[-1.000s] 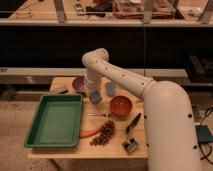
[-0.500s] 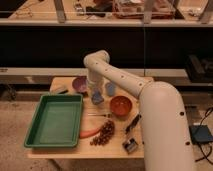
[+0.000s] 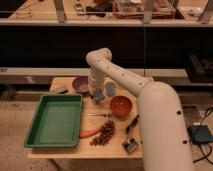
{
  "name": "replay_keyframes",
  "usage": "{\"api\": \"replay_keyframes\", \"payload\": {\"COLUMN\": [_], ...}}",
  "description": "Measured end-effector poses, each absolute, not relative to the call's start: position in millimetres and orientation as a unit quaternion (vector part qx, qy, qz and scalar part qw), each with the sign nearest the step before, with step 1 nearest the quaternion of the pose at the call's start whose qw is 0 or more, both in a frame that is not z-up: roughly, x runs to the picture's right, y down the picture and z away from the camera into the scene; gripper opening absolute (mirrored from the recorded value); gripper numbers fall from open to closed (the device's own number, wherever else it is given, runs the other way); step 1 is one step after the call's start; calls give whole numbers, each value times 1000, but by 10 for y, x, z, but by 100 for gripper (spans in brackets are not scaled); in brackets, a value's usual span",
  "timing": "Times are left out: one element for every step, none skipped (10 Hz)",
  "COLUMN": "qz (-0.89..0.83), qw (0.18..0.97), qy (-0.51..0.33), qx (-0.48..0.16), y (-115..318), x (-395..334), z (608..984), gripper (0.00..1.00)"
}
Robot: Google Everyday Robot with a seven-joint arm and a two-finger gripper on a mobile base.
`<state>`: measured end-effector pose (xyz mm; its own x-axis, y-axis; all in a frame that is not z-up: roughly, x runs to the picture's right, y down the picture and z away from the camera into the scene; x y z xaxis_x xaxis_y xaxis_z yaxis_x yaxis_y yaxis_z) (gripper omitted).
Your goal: Place sponge in metal cup
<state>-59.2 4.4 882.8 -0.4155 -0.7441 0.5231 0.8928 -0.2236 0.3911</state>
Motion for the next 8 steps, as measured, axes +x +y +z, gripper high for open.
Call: {"api": "replay_keyframes", "payload": {"qz": [-774,-774,-775,-776,-777,-777,-777,-778], "qw": [531,531,531,530,529,529,528,528], "qy": [-328,-327,-325,-324,-325,-325,-325,-325], "qx": [-111,-108,-106,-104,-104,-104,-104,-105], "y": [10,-14,-44,-60,-55,-53,-54,-51], "x": [-582,-577,-588,-611,-633,-640,-638,-634], "z": [8820,8816,8813,8815,8827,8838,8844,8849], "gripper": [23,23,23,23,23,23,23,23]}}
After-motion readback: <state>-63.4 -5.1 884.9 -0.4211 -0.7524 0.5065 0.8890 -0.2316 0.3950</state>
